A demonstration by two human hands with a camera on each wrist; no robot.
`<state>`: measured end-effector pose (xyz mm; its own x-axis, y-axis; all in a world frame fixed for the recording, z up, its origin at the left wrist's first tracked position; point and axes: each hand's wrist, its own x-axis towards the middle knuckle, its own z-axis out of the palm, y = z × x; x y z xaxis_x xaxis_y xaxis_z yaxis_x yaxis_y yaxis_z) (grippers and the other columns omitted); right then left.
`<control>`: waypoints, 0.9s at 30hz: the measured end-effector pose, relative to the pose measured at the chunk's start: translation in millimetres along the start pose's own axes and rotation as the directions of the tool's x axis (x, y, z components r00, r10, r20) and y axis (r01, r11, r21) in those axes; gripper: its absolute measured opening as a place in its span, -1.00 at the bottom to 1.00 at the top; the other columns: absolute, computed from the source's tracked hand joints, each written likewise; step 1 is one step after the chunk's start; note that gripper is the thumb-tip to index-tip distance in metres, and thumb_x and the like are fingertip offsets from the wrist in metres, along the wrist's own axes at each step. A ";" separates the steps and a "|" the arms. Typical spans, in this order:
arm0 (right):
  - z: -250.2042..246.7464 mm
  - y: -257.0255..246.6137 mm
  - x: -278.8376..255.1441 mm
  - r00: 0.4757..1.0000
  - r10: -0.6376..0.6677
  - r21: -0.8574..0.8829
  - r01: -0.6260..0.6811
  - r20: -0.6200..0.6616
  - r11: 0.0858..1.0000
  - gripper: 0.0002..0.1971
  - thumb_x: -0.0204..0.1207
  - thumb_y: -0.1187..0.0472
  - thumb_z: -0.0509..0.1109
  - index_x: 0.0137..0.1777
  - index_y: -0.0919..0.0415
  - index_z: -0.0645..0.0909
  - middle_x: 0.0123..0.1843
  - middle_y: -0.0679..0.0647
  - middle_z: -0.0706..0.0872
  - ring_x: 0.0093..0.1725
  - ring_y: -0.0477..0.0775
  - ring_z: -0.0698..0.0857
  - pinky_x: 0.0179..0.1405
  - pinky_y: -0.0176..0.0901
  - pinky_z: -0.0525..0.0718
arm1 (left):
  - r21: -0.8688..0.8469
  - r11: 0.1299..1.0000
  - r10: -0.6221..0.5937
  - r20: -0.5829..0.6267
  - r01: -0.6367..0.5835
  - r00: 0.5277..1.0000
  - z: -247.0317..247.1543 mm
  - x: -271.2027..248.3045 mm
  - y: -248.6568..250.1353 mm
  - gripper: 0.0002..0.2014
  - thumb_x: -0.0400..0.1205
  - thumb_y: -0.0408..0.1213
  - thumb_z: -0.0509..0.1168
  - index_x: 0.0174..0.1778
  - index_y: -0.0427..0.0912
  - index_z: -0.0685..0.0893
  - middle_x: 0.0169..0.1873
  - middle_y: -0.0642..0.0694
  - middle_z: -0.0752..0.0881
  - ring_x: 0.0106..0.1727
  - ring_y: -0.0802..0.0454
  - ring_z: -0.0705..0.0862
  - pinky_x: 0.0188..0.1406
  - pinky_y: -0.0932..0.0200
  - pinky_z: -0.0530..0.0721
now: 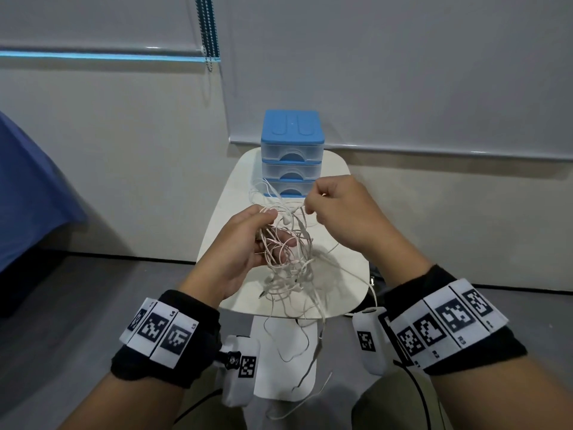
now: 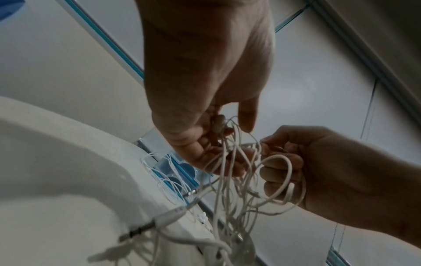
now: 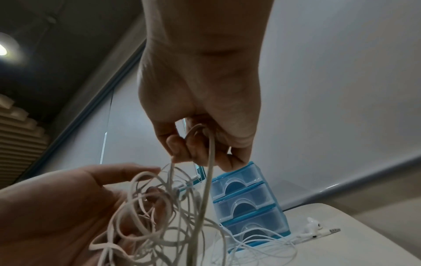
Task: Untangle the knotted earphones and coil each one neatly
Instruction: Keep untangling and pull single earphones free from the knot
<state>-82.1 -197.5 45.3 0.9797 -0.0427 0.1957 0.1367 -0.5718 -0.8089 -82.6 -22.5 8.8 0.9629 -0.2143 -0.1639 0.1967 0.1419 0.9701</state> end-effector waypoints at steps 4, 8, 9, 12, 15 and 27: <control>2.2 -6.8 -4.0 0.992 -0.027 0.005 0.027 0.123 1.000 -0.76 0.48 0.22 0.35 -0.32 0.40 0.58 -0.58 -0.05 0.50 -0.50 -0.02 0.41 -0.44 -0.21 0.38 | 0.122 0.992 0.015 0.078 -0.025 0.997 1.6 -0.3 -1.2 -0.89 0.73 -0.22 0.38 0.03 -0.19 0.65 -0.23 -0.17 0.81 -0.30 -0.05 0.67 -0.25 0.09 0.65; 0.6 -10.2 -1.6 0.993 -0.012 0.245 -0.017 0.117 0.969 -0.76 0.33 0.17 0.24 -0.50 0.22 0.33 -0.53 0.12 0.38 -0.43 0.09 0.31 -0.35 0.01 0.29 | 0.174 0.984 0.013 0.101 -0.030 0.995 2.8 0.5 -2.1 -0.85 0.76 -0.25 0.33 0.09 -0.28 0.66 -0.21 -0.18 0.79 -0.41 -0.02 0.70 -0.27 0.12 0.62; -1.2 -10.4 -0.2 0.995 0.014 0.291 -0.043 0.101 0.956 -0.73 0.37 0.21 0.23 -0.52 0.14 0.30 -0.54 0.13 0.36 -0.46 0.09 0.29 -0.38 -0.01 0.27 | 0.174 0.984 0.005 0.109 -0.024 0.994 2.6 0.3 -1.4 -0.84 0.78 -0.25 0.29 0.09 -0.29 0.67 -0.21 -0.19 0.81 -0.40 -0.05 0.74 -0.24 0.09 0.64; -5.1 -6.3 4.1 0.995 0.073 0.302 -0.092 0.075 0.949 -0.58 0.50 0.30 0.24 -0.57 0.02 0.25 -0.57 0.08 0.37 -0.54 0.03 0.31 -0.39 -0.06 0.26 | 0.160 0.987 -0.010 0.104 -0.007 0.994 0.7 0.6 -0.1 -0.74 0.81 -0.25 0.23 0.22 -0.39 0.66 -0.19 -0.22 0.85 -0.37 -0.11 0.82 -0.16 0.01 0.68; -4.9 -0.5 5.9 0.993 0.075 0.264 -0.096 0.089 0.960 -0.54 0.55 0.26 0.32 -0.59 0.03 0.32 -0.61 0.05 0.43 -0.53 0.02 0.36 -0.33 -0.02 0.32 | 0.132 0.991 -0.019 0.079 0.009 0.997 -0.6 1.2 0.9 -0.69 0.81 -0.26 0.23 0.31 -0.44 0.65 -0.14 -0.27 0.85 -0.36 -0.16 0.83 -0.12 -0.04 0.68; -4.0 0.3 -0.7 0.984 0.042 0.258 -0.086 0.171 0.962 -0.67 0.66 0.26 0.37 -0.38 0.25 0.59 -0.35 0.20 0.79 -0.45 0.00 0.60 -0.46 -0.37 0.50 | 0.181 0.983 -0.007 0.119 -0.015 0.993 3.7 -4.0 2.3 -0.80 0.83 -0.26 0.14 -0.02 -0.26 0.59 -0.18 -0.25 0.77 -0.41 -0.20 0.78 -0.40 0.17 0.61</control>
<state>-83.3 -201.0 47.2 0.9952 0.0740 0.0634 0.0848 -0.3355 -0.9382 -86.7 -24.9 12.4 0.9327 -0.3289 -0.1479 0.1454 -0.0323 0.9888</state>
